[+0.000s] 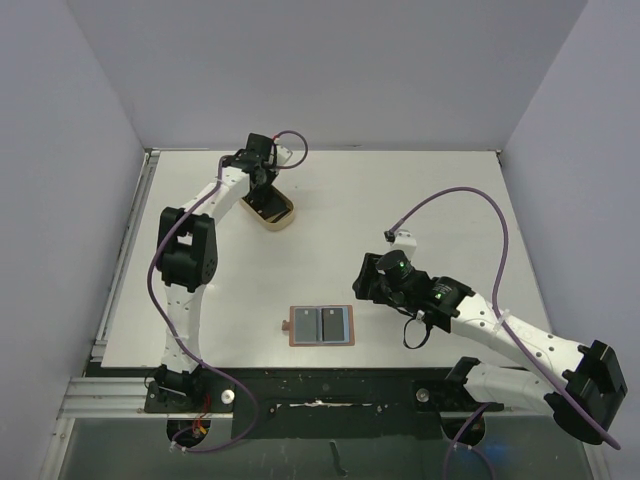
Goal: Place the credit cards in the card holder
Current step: Pick up the credit card from the storage box.
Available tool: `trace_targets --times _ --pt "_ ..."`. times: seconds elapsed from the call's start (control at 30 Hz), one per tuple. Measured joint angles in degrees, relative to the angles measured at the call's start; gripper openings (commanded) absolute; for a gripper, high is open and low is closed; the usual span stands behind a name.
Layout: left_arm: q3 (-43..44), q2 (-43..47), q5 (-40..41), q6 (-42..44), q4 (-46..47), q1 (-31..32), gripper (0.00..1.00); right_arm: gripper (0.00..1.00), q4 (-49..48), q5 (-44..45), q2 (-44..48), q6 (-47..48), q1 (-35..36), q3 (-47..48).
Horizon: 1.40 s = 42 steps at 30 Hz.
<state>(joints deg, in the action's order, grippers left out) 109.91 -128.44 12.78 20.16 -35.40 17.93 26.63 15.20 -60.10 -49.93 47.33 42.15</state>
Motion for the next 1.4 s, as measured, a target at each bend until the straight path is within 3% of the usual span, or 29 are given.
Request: trace_targets --times 0.3,0.67,0.93,1.1,1.3,1.4 --pt "3.2 0.0 0.5 -2.5 -4.1 0.5 0.0 0.54 0.0 -0.3 0.0 0.0 0.0 0.0" --pt "7.0 1.4 0.9 -14.3 -12.1 0.5 0.0 0.54 -0.5 -0.6 0.0 -0.2 0.3 0.0" --pt "-3.0 11.3 -1.8 -21.6 -12.1 -0.1 0.0 0.54 -3.2 -2.5 0.1 -1.7 1.1 -0.7" --pt "-12.4 19.2 -10.1 -25.5 -8.4 -2.3 0.0 0.53 -4.5 -3.5 0.1 -2.7 1.2 -0.8" --pt "-26.6 28.9 -28.9 -32.2 0.8 -7.8 0.0 0.52 -7.3 -4.0 0.1 -3.7 1.6 -0.8" --pt "-34.1 34.0 -39.8 -36.8 7.2 -10.8 0.0 0.46 -9.8 -4.3 0.1 -4.4 1.8 -0.8"
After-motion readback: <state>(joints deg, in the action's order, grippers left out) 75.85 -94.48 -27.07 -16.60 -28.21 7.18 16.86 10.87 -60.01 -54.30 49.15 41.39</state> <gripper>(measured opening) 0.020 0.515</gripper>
